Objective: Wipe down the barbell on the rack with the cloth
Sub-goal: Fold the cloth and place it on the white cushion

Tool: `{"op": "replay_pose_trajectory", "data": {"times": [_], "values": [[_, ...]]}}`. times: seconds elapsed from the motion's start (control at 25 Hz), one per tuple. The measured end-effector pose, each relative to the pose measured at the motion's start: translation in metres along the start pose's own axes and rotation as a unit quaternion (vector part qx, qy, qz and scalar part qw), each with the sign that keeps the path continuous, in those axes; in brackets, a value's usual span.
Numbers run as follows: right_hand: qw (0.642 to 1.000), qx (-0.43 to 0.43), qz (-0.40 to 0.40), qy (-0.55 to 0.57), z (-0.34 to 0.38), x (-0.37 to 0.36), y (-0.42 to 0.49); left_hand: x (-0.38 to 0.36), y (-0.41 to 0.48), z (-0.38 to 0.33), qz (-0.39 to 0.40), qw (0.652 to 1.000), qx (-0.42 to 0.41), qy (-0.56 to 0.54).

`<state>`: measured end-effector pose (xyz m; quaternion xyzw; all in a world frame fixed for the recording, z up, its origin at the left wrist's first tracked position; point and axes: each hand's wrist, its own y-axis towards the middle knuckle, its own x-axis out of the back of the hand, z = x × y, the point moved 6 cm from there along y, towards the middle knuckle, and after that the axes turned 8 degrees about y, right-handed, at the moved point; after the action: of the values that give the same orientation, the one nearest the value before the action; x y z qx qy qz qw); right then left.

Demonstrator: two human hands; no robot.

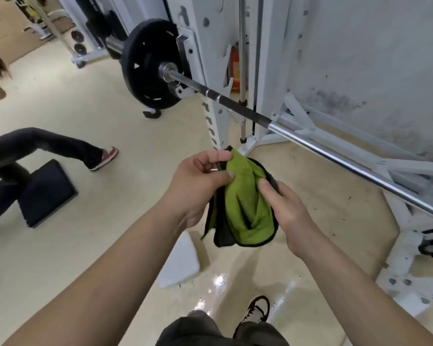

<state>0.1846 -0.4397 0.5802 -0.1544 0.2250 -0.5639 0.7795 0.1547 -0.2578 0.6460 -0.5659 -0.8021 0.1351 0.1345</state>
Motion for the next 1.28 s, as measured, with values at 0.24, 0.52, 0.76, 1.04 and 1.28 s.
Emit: {"op": "replay_pose_trajectory", "data": {"times": [0.24,0.52,0.76,1.04,1.28], "values": [[0.975,0.105,0.105,-0.163,-0.028,-0.073,0.000,0.071,0.007,0.015,-0.097,0.954,0.112,-0.260],[0.956,0.187,-0.101,-0.203,0.013,-0.164,0.005,0.234,0.023,0.060,-0.129,0.974,0.118,-0.142],[0.953,0.145,0.055,-0.260,0.057,-0.290,-0.013,0.274,0.004,0.037,0.160,0.937,0.010,0.312],[0.940,0.106,0.002,-0.324,0.051,-0.280,-0.016,0.227,-0.008,0.017,0.363,0.899,-0.087,0.227],[0.956,0.034,0.071,-0.282,0.002,-0.230,-0.004,0.191,-0.010,0.072,0.273,0.956,0.046,0.102]]}}
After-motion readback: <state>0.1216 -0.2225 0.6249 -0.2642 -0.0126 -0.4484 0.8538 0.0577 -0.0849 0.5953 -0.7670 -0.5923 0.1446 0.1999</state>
